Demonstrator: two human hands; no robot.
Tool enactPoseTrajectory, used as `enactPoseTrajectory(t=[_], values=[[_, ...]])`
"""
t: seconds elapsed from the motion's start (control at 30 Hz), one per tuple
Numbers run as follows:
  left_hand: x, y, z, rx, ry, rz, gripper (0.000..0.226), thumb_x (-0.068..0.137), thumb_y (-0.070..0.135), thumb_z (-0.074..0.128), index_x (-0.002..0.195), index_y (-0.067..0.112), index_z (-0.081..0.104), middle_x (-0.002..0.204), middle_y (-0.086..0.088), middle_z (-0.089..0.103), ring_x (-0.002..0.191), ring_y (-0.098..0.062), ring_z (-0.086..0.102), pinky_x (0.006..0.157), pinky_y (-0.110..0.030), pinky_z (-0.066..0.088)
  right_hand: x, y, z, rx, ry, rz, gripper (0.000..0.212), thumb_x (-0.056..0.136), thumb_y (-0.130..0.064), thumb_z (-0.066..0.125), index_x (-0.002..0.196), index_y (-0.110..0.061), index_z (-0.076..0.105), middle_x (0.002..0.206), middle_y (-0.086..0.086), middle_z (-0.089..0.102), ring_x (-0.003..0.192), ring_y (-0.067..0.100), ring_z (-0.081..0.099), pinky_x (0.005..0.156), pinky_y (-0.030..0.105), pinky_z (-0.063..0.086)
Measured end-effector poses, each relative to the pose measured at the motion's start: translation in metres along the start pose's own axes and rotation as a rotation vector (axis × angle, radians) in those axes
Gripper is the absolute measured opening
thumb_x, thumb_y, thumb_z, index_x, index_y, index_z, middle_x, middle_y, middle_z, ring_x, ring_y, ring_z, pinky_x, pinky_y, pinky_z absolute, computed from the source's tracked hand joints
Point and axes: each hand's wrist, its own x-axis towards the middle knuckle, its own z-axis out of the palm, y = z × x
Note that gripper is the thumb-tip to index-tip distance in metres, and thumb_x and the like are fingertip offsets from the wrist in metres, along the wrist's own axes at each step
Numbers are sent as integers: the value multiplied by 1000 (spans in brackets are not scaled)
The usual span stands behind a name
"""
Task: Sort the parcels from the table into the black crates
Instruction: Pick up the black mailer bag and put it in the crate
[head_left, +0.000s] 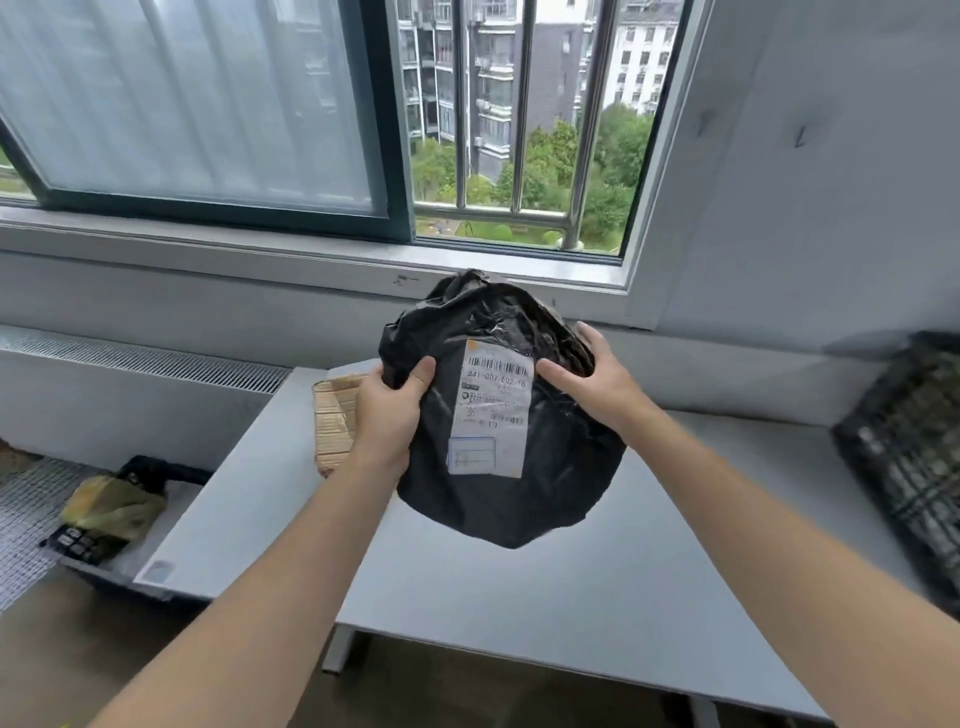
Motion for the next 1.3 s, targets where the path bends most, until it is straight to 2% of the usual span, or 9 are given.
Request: enactPoseTrajectory(t=[0.1, 0.23, 0.37, 0.5, 0.63, 0.8, 1.03, 1.13, 1.3], values=[[-3, 4, 13, 75, -52, -13, 33, 87, 36, 75, 112, 18, 65, 107, 3, 74, 103, -19, 68, 90, -36, 55, -3, -4, -8, 23, 18, 3, 73, 78, -56, 76, 140, -34, 42, 128, -18, 55, 103, -5, 57, 80, 12, 43], [-9, 14, 22, 127, -253, -101, 78, 56, 51, 89, 122, 20, 60, 112, 5, 73, 104, -16, 69, 93, -39, 56, -6, -13, -19, -34, 101, -14, 61, 76, -54, 78, 126, -34, 52, 112, -17, 65, 104, 8, 63, 88, 32, 52], [-5, 25, 23, 79, -330, -156, 102, 40, 57, 90, 128, 20, 56, 116, 2, 72, 106, -22, 69, 95, -46, 55, -9, -31, -32, -166, 199, -48, 53, 72, -61, 77, 113, -40, 52, 95, -29, 60, 88, -2, 59, 70, 23, 45], [1, 28, 24, 63, -354, -123, 88, 48, 40, 93, 125, 20, 56, 115, 3, 72, 103, -21, 71, 93, -46, 56, -9, -47, -38, -234, 274, -91, 51, 72, -57, 79, 113, -40, 54, 99, -24, 63, 92, 5, 59, 72, 23, 42], [7, 30, 26, 2, -386, -72, 77, 57, 30, 91, 125, 22, 57, 114, 5, 73, 104, -19, 71, 93, -45, 56, -15, -59, -43, -267, 328, -81, 48, 71, -61, 78, 107, -46, 52, 91, -35, 59, 80, -24, 52, 64, 9, 36], [13, 34, 30, -64, -437, -68, 73, 57, 26, 91, 122, 21, 58, 112, 3, 74, 102, -20, 71, 92, -46, 57, -25, -70, -45, -270, 393, -84, 46, 73, -57, 79, 108, -45, 52, 85, -49, 57, 80, -31, 49, 62, -1, 37], [13, 29, 55, -110, -554, -78, 58, 64, 19, 90, 114, 26, 61, 105, 9, 75, 97, -15, 73, 86, -41, 59, -48, -68, -61, -296, 480, -48, 52, 75, -52, 79, 120, -39, 56, 99, -30, 63, 98, 1, 61, 84, 21, 45], [-1, 21, 79, -121, -593, -106, 49, 71, 12, 87, 109, 27, 61, 103, 9, 76, 95, -14, 73, 85, -39, 59, -67, -60, -81, -344, 526, -21, 55, 76, -53, 78, 124, -36, 56, 94, -34, 59, 95, -2, 57, 76, 9, 39], [-43, 13, 137, -112, -701, -138, 47, 75, 8, 84, 114, 21, 62, 103, 4, 76, 95, -18, 73, 84, -40, 59, -111, -31, -134, -404, 623, 27, 57, 78, -50, 78, 128, -31, 56, 103, -21, 59, 95, 1, 51, 72, 11, 35]])
